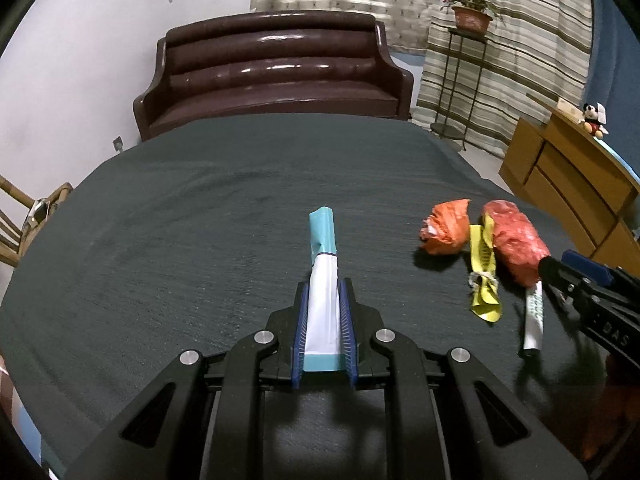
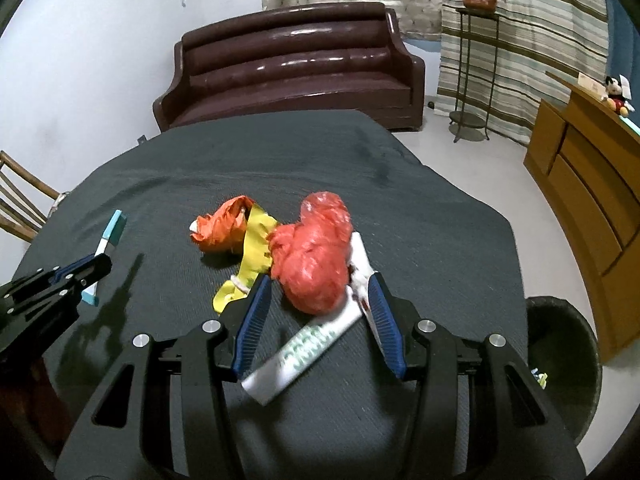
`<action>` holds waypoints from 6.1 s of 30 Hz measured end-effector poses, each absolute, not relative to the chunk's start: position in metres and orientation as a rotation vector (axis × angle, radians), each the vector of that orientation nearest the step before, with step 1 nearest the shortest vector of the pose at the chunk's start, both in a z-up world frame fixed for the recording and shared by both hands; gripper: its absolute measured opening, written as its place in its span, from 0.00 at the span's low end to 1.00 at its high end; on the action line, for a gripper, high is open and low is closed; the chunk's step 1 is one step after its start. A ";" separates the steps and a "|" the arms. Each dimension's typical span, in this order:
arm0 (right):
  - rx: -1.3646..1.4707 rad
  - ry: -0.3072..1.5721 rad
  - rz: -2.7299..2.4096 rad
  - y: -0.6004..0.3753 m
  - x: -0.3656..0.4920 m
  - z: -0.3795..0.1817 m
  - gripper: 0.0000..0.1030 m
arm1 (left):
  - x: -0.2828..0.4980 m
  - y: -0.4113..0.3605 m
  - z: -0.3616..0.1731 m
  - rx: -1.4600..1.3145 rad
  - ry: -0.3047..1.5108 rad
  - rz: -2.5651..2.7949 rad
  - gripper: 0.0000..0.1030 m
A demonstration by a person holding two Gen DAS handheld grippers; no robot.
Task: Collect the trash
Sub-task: 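Grasp the red plastic bag with the right tool while the left tool holds the tube, then carry the tube and red bag over the bin and open both tools, then move both open tools back over the remaining trash on the table, then grasp the white-green strip with the left tool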
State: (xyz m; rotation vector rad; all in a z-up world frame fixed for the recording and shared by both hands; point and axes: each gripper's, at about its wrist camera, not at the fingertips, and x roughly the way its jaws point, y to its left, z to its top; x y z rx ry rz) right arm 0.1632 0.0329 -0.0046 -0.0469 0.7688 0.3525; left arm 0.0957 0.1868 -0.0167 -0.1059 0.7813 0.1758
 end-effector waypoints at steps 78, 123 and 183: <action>0.130 0.695 -0.083 -0.238 0.088 -0.025 0.34 | 0.117 -0.119 -0.030 0.145 0.783 -0.330 0.18; 0.113 0.713 -0.017 -0.197 0.097 -0.020 0.40 | 0.122 -0.048 -0.022 0.049 0.795 -0.176 0.55; 0.015 0.746 0.226 -0.065 0.126 -0.014 0.40 | 0.091 0.087 -0.021 0.008 0.832 -0.057 0.17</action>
